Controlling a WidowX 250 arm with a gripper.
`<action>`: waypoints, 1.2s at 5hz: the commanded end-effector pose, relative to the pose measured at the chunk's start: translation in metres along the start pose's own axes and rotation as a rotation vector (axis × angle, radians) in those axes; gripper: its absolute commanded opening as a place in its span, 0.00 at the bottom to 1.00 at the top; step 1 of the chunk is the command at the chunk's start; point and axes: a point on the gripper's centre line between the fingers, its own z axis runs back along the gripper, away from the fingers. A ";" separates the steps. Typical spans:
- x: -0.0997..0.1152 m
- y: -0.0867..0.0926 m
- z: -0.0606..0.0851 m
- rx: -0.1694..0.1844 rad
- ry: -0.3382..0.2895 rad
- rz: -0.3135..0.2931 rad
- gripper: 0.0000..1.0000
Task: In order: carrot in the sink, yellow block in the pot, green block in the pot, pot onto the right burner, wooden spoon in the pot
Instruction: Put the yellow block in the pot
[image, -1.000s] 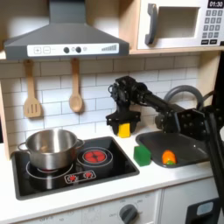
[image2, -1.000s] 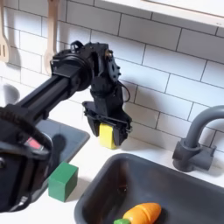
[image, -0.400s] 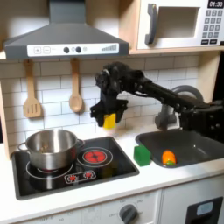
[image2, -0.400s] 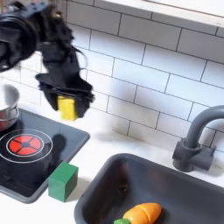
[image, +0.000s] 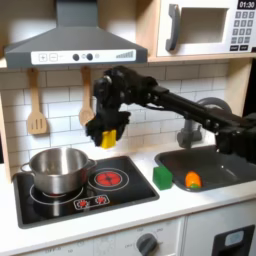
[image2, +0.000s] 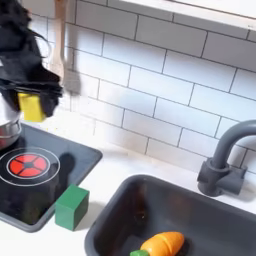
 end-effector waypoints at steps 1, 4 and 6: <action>0.005 0.045 0.008 0.047 -0.008 0.110 0.00; 0.014 0.073 -0.019 0.044 0.066 0.165 0.00; 0.012 0.085 -0.041 0.028 0.133 0.185 0.17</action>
